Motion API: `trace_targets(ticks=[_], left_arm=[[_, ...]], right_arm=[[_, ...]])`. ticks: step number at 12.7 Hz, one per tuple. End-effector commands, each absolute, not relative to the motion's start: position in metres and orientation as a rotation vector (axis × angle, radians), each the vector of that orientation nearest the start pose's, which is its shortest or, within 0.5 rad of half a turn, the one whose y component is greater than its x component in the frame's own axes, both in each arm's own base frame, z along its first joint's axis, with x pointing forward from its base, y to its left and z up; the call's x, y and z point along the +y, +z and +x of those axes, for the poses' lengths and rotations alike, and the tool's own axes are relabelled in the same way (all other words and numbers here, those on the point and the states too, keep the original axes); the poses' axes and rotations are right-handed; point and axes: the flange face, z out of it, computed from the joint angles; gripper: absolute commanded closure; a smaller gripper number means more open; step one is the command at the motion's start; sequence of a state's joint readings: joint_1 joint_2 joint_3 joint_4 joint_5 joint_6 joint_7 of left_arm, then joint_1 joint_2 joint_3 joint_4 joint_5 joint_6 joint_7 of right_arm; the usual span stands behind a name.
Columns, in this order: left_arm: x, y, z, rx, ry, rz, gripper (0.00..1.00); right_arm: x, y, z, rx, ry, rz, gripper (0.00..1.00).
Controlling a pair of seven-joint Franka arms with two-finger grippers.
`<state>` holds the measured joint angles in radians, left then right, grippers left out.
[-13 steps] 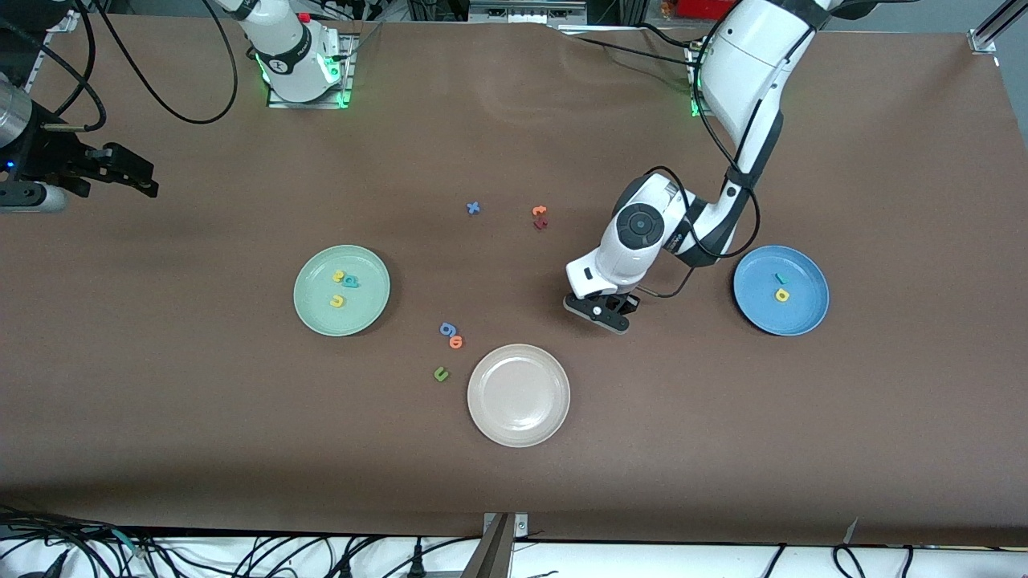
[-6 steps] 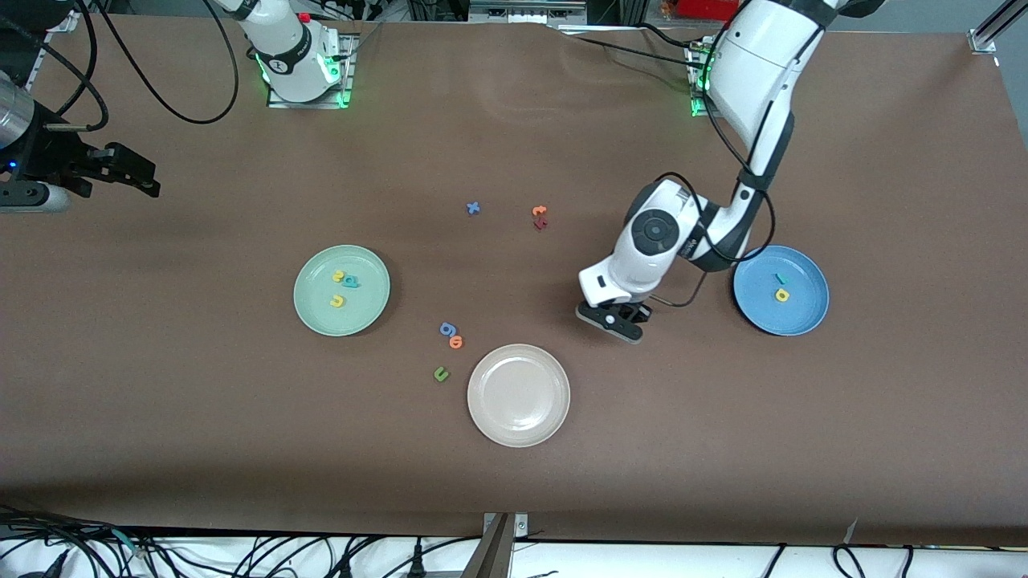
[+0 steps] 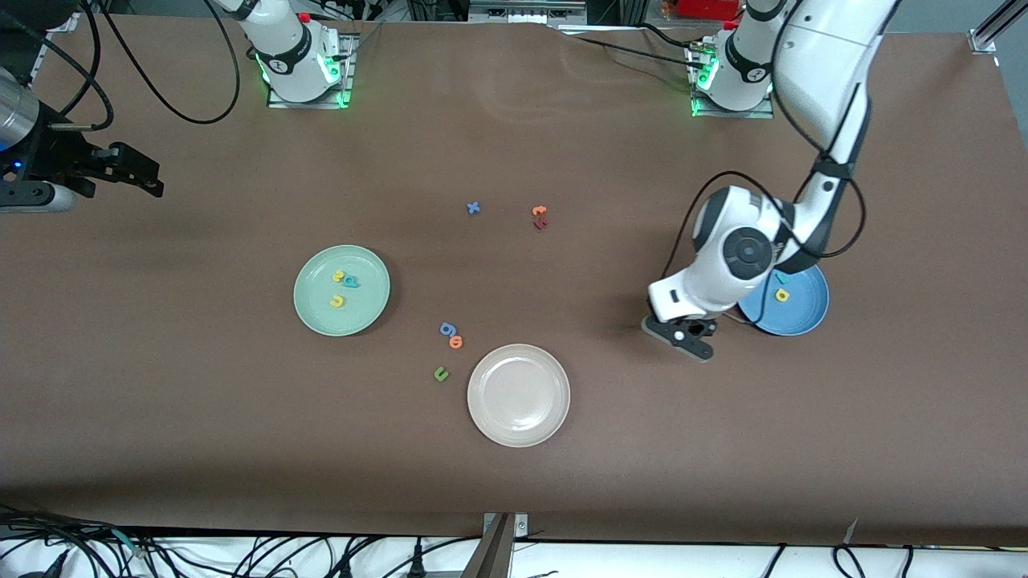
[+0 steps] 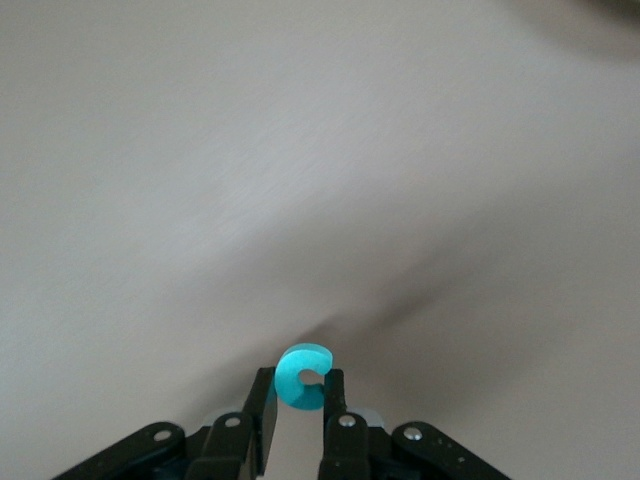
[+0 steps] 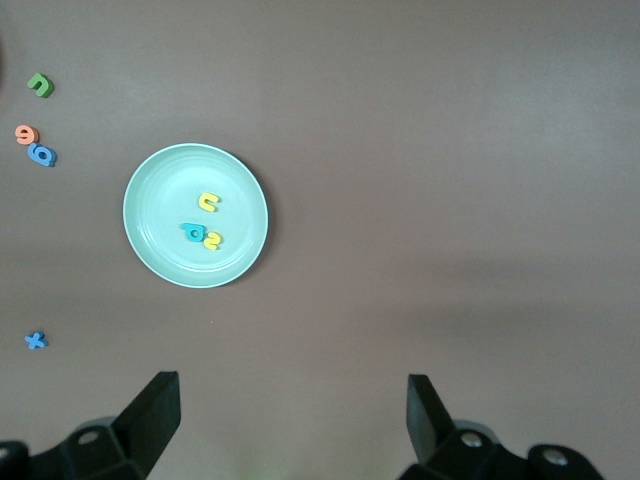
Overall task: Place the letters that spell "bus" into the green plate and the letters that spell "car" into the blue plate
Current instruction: 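Carry the c onto the blue plate and open the left gripper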
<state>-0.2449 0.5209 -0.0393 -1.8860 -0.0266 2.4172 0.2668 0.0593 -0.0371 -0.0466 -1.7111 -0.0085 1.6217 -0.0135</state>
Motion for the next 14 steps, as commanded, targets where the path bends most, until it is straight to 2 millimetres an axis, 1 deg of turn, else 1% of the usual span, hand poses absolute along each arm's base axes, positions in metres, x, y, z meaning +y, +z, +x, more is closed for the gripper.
trace_targets(ticks=[1,3,5,7,9,11,12,13,14], left_arm=[[-0.129,0.247,0.587,0.915,0.043,-3.065,0.89],[-0.088,0.244,0.576,0.942,0.092,-3.061,0.88],[-0.058,0.237,0.562,0.928,0.135,-3.068,0.87],[-0.037,0.229,0.551,0.917,0.175,-3.071,0.85],[-0.023,0.221,0.542,0.886,0.206,-3.083,0.82],[-0.012,0.216,0.542,0.87,0.216,-3.091,0.81],[-0.008,0.215,0.542,0.858,0.216,-3.095,0.78],[-0.007,0.216,0.543,0.851,0.213,-3.097,0.55],[-0.007,0.22,0.546,0.849,0.199,-3.097,0.12]], right_arm=[[0.007,0.591,0.543,-0.068,0.082,-3.144,0.0],[0.009,0.591,0.543,-0.073,0.082,-3.144,0.0],[0.009,0.591,0.543,-0.073,0.082,-3.144,0.0],[0.009,0.591,0.543,-0.073,0.082,-3.144,0.0],[0.009,0.591,0.543,-0.073,0.082,-3.144,0.0],[0.01,0.591,0.543,-0.078,0.082,-3.144,0.0],[0.01,0.59,0.543,-0.078,0.085,-3.144,0.0],[0.009,0.591,0.543,-0.075,0.082,-3.144,0.0],[0.009,0.591,0.543,-0.075,0.082,-3.144,0.0]])
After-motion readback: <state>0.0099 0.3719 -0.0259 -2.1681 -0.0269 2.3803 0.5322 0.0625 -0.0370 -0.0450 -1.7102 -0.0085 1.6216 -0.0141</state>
